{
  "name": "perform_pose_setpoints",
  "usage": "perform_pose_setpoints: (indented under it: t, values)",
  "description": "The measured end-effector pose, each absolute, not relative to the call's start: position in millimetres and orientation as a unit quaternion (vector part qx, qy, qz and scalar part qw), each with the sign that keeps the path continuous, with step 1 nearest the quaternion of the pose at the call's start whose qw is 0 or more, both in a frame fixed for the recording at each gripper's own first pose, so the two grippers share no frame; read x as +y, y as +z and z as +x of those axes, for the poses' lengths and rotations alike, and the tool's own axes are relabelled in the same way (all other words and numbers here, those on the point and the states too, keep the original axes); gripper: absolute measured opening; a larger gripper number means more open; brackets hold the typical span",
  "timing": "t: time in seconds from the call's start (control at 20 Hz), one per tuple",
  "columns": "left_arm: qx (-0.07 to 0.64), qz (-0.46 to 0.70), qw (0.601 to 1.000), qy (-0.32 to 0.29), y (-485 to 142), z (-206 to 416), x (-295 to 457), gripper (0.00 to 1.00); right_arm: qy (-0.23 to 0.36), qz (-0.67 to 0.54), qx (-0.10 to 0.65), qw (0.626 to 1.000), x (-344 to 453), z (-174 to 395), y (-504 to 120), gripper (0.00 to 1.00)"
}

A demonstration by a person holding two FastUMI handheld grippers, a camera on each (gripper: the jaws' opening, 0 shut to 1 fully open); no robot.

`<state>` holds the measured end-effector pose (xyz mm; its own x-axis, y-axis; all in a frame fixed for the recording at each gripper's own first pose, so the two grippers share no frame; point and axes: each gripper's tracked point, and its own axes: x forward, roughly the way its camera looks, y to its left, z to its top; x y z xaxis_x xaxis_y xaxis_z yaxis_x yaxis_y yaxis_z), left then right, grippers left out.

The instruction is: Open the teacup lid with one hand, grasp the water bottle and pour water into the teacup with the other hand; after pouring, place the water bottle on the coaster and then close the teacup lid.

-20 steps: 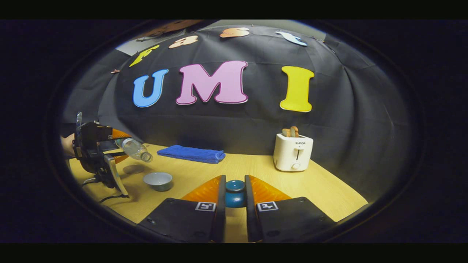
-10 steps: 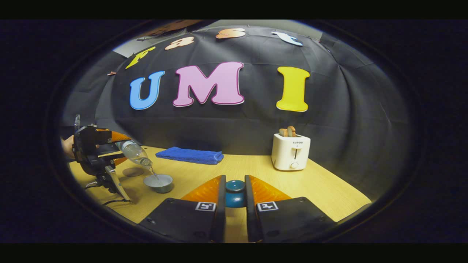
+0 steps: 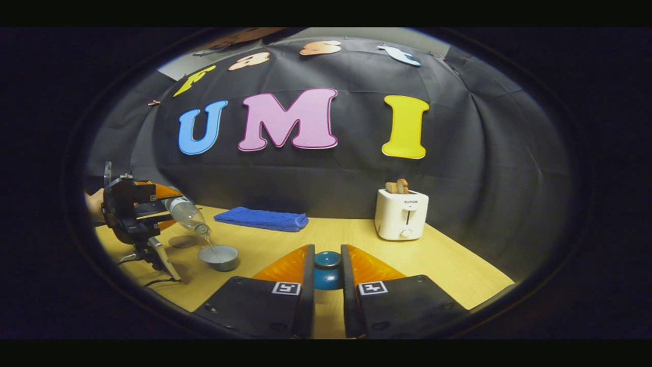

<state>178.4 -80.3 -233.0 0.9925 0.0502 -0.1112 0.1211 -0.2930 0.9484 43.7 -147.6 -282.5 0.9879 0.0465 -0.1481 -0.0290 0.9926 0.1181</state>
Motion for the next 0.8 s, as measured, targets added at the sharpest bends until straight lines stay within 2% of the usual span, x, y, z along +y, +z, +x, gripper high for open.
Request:
perform_pose_setpoints:
  t: [0.05, 0.3, 0.35, 0.4, 0.65, 0.7, 0.75, 0.8]
  values:
    - [0.052, 0.806, 0.589, -0.031, -232, 179, -80, 0.74, 0.019, 0.058, 0.074, 0.995, -148, 43, -282, 0.27]
    - [0.032, 0.822, 0.568, -0.031, -226, 184, -82, 0.75, 0.017, 0.057, 0.068, 0.996, -148, 42, -277, 0.27]
    - [0.025, 0.825, 0.564, -0.031, -223, 184, -81, 0.75, 0.018, 0.056, 0.067, 0.996, -147, 42, -277, 0.22]
    - [0.02, 0.827, 0.561, -0.032, -221, 186, -82, 0.75, 0.018, 0.055, 0.067, 0.996, -147, 42, -276, 0.27]
    - [-0.008, 0.841, 0.539, -0.037, -206, 193, -86, 0.74, 0.017, 0.054, 0.061, 0.997, -146, 43, -275, 0.27]
    - [-0.017, 0.843, 0.536, -0.037, -202, 193, -88, 0.74, 0.017, 0.056, 0.062, 0.996, -145, 43, -275, 0.22]
    - [-0.027, 0.844, 0.535, -0.036, -196, 194, -90, 0.75, 0.017, 0.057, 0.063, 0.996, -144, 42, -276, 0.27]
    - [-0.037, 0.844, 0.533, -0.036, -193, 195, -92, 0.74, 0.018, 0.059, 0.064, 0.996, -142, 42, -277, 0.26]
